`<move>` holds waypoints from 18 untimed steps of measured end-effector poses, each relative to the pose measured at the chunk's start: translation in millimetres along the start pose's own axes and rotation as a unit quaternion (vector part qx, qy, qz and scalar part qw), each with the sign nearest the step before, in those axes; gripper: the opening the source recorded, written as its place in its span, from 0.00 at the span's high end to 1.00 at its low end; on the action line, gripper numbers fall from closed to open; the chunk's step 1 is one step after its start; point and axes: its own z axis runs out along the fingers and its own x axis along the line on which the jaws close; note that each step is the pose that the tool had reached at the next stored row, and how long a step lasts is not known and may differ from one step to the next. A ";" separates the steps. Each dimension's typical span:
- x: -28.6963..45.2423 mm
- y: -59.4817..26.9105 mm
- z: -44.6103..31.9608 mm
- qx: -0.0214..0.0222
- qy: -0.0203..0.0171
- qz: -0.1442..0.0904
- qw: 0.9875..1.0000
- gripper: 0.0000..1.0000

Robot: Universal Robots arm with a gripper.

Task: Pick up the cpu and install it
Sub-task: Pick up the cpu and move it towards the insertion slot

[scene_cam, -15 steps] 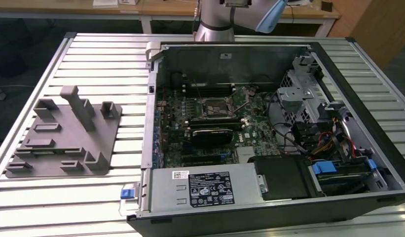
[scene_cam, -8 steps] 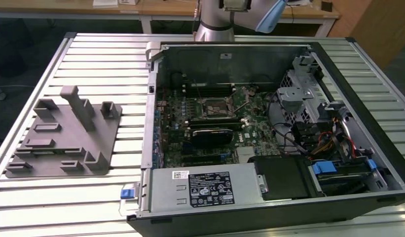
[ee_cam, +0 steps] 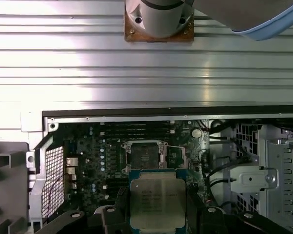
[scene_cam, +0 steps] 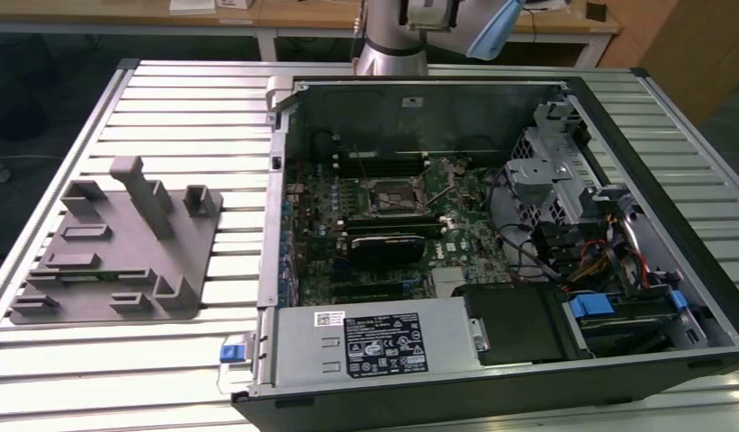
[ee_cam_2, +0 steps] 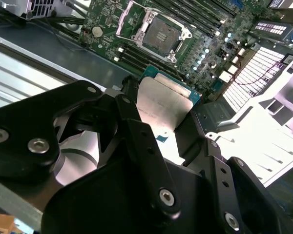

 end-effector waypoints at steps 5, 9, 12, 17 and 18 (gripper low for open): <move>0.1 -2.5 5.5 0.000 0.000 0.000 1.000 0.45; 0.2 -3.6 9.7 0.000 0.000 0.000 1.000 0.45; 0.3 -4.4 12.8 0.000 0.000 0.000 1.000 0.45; 0.4 -5.4 18.0 -0.001 0.000 0.000 1.000 0.45; 0.4 -5.7 19.0 -0.001 0.000 0.000 1.000 0.45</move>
